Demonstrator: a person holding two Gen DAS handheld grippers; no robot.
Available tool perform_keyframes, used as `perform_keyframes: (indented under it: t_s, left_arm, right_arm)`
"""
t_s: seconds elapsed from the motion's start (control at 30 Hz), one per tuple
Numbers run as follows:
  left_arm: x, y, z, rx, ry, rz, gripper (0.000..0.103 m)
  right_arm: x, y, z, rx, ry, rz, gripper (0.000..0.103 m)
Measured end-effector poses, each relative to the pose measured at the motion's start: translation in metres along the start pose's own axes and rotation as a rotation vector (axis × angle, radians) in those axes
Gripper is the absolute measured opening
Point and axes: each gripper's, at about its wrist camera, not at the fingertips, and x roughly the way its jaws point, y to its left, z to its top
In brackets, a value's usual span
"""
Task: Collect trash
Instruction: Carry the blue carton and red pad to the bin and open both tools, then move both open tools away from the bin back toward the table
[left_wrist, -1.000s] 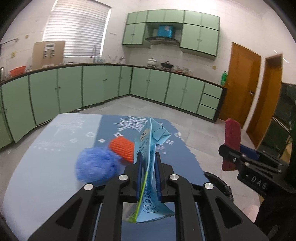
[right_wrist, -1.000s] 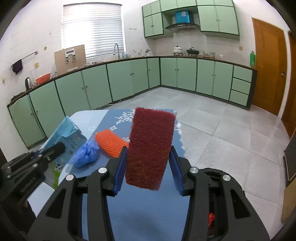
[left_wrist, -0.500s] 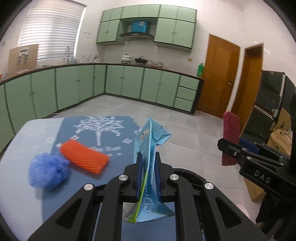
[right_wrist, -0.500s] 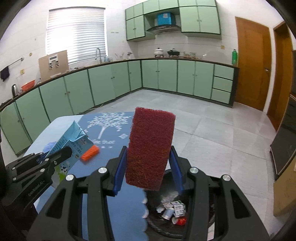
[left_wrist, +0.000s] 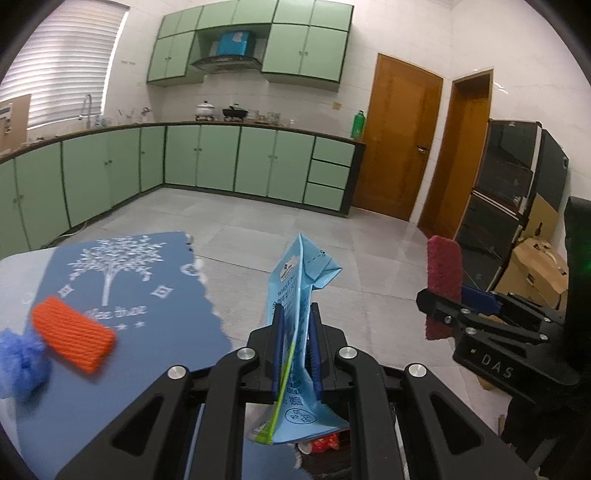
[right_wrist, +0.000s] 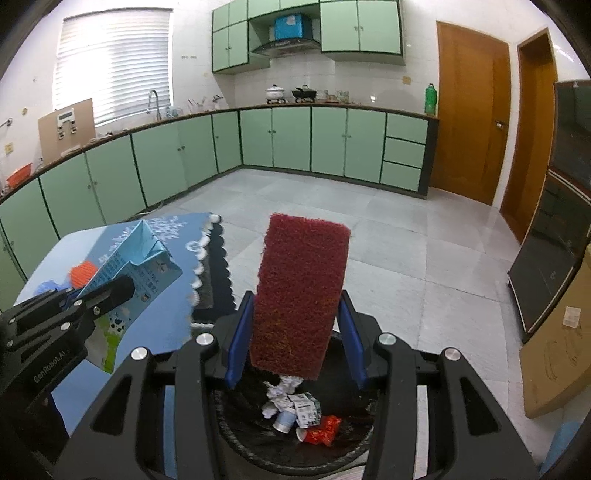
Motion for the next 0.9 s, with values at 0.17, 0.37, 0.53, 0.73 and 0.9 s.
perform_keyframes:
  t_s: [0.17, 0.37, 0.53, 0.73, 0.9]
  left_arm:
    - [0.030, -0.015, 0.001, 0.005, 0.037, -0.029, 0.012]
    - [0.061, -0.033, -0.004, 0.032, 0.069, -0.043, 0.013]
    - [0.084, -0.038, -0.009, 0.033, 0.112, -0.067, 0.013]
    - [0.096, -0.039, -0.010, 0.014, 0.130, -0.090, 0.033]
    - [0.086, -0.025, -0.003, -0.005, 0.109, -0.062, 0.050]
  right_arm:
    - [0.020, -0.023, -0.007, 0.010, 0.034, -0.018, 0.043]
    - [0.045, -0.045, -0.020, 0.030, 0.067, -0.040, 0.043]
    - [0.063, -0.059, -0.028, 0.053, 0.095, -0.022, 0.046]
    - [0.077, -0.068, -0.035, 0.054, 0.122, -0.027, 0.067]
    - [0.072, -0.071, -0.037, 0.080, 0.117, -0.064, 0.089]
